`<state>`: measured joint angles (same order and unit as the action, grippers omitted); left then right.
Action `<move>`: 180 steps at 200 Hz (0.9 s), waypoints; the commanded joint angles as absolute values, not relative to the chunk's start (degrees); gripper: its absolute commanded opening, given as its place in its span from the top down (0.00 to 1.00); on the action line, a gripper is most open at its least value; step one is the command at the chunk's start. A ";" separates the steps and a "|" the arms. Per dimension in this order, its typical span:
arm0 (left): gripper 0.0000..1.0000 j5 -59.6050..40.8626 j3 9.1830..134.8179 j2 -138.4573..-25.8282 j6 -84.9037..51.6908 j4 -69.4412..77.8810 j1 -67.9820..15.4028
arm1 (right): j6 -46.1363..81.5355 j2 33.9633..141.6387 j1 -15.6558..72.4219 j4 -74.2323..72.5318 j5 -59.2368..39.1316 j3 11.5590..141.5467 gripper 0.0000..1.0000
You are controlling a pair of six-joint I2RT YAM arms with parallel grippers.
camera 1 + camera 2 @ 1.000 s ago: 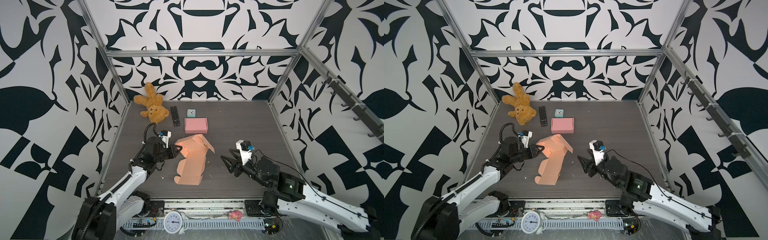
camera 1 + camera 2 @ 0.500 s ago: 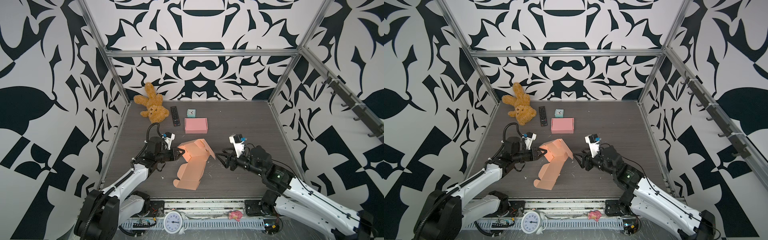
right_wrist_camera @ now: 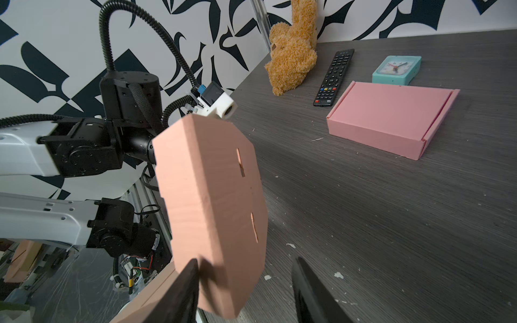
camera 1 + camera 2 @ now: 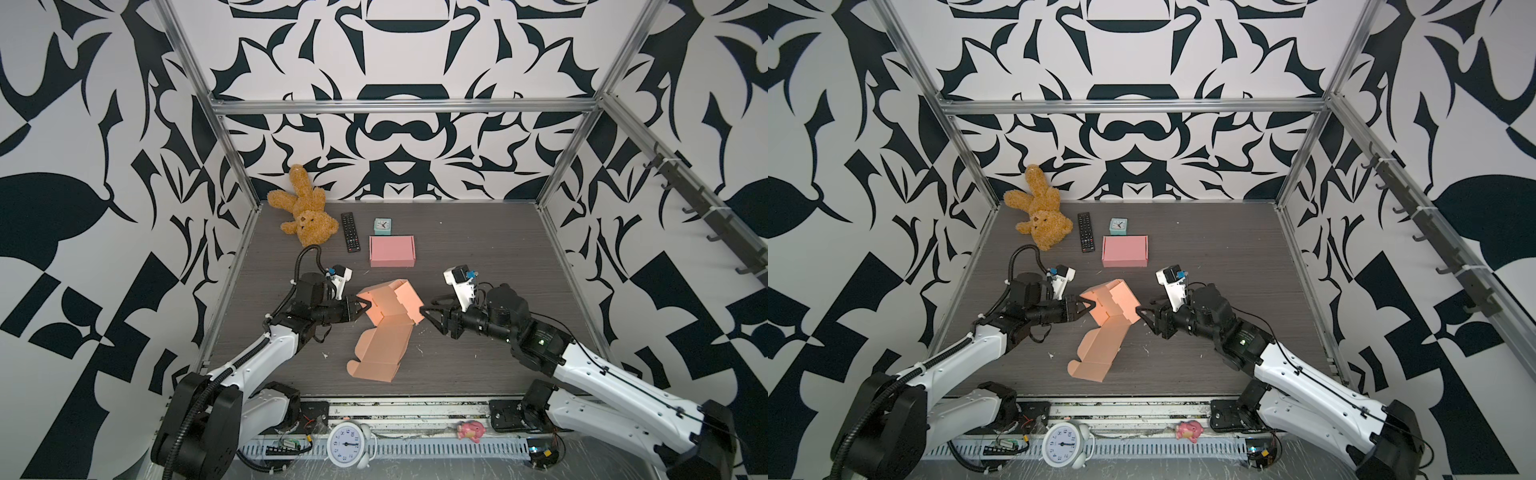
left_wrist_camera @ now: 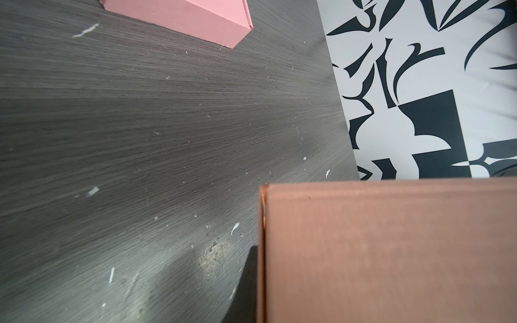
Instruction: Fold the paper box
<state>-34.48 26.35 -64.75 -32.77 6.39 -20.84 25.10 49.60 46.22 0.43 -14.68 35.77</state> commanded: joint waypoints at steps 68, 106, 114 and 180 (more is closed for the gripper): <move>0.93 -35.36 28.78 -67.30 -32.44 7.73 -22.05 | 20.58 52.78 46.05 4.51 -12.70 42.95 0.56; 0.93 -33.87 28.92 -68.19 -32.52 7.69 -23.49 | 20.79 55.64 46.02 5.20 -13.51 44.65 0.60; 0.93 -33.68 28.99 -68.35 -32.52 7.63 -23.72 | 20.64 56.24 46.05 5.83 -13.54 45.22 0.60; 0.93 -32.17 29.71 -69.27 -32.69 7.64 -25.20 | 20.24 57.80 46.29 7.89 -11.34 46.58 0.67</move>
